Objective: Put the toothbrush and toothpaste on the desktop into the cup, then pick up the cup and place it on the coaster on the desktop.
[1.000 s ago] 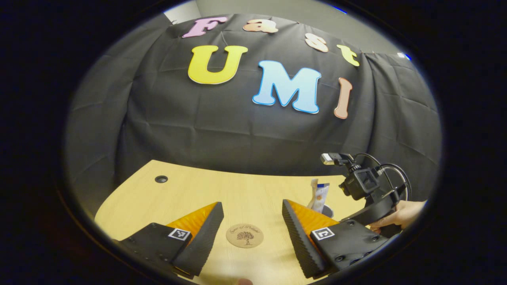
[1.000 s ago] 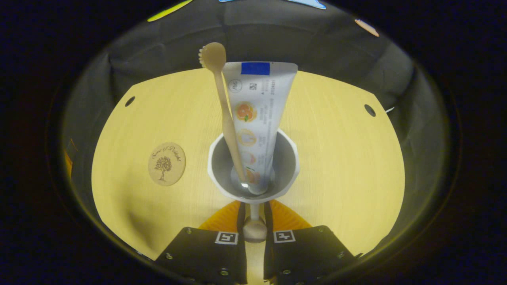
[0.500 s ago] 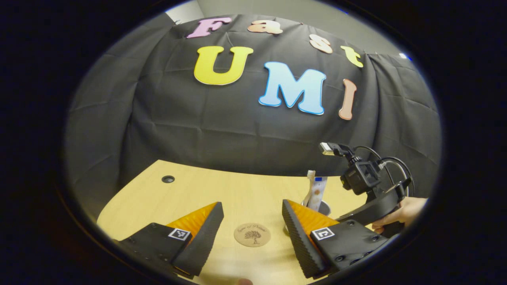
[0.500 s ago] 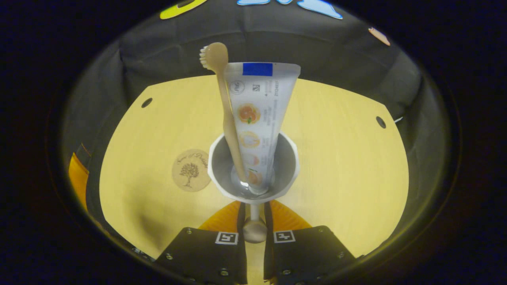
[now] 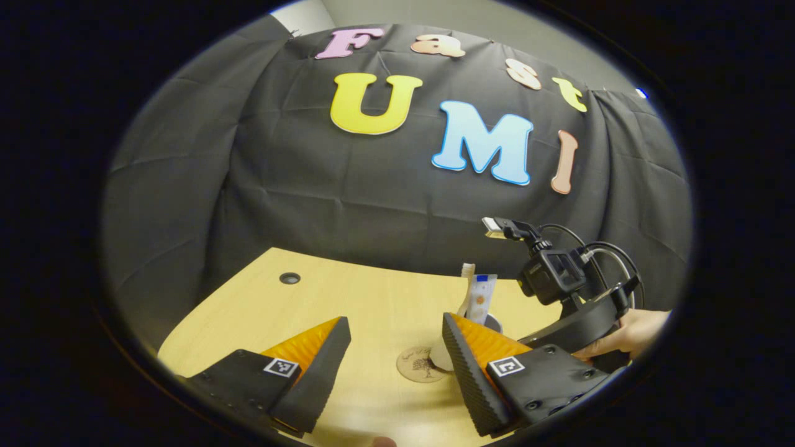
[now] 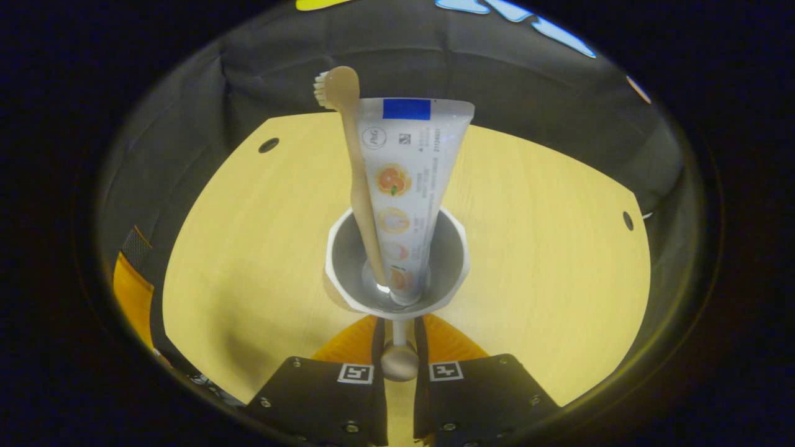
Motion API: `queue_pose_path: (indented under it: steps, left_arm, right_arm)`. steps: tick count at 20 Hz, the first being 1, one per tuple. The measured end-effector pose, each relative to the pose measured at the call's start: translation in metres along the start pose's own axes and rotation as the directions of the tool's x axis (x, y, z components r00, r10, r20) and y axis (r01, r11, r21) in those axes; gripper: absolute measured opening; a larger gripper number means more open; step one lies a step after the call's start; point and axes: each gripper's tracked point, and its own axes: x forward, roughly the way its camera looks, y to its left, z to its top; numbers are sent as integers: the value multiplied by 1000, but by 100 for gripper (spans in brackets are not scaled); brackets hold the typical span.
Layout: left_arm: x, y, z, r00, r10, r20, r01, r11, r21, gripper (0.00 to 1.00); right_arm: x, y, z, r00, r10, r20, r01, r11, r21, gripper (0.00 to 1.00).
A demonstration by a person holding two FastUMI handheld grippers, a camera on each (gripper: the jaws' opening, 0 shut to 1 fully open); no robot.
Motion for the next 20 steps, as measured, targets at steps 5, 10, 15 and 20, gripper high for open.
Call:
queue_pose_path:
  steps: [5, 10, 15, 20]
  left_arm:
    - [-4, 15, 0, 1000, 25, -1, -25, 1000, -13, 95]
    - [-8, 22, 0, 999, 39, 0, -39, 999, -17, 95]
    - [-5, 21, -2, 999, 40, -6, -41, 999, -19, 95]
    - [-2, 11, 3, 1000, 26, 2, -26, 1000, -2, 95]
  right_arm:
    - [8, 19, 2, 1000, 15, -17, -16, 999, -36, 17]
    - [5, 17, 1, 999, 5, -33, -6, 999, -46, 18]
    - [3, 13, 3, 1000, -2, -29, 0, 997, -74, 23]
    - [-9, 8, 6, 1000, 4, 1, -3, 998, -68, 29]
